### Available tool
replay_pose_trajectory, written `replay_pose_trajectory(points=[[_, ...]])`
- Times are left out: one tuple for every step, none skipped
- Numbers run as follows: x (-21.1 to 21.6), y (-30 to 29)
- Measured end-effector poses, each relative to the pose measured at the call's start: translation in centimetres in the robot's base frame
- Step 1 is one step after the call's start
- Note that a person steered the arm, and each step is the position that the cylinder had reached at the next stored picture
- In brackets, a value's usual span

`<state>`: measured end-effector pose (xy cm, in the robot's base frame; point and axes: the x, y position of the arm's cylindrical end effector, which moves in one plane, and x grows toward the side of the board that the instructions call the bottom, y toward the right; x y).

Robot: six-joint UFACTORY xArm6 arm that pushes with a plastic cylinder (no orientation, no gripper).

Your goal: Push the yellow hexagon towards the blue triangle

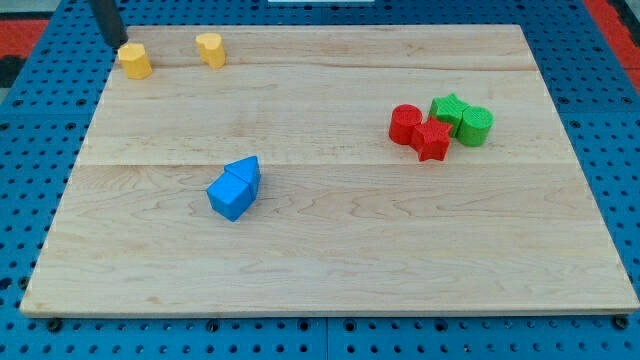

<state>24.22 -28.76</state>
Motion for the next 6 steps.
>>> replay_pose_trajectory(points=[[6.0, 6.0], [8.2, 7.1], [7.8, 6.9], [6.8, 6.4], [6.7, 7.3], [6.3, 10.6]])
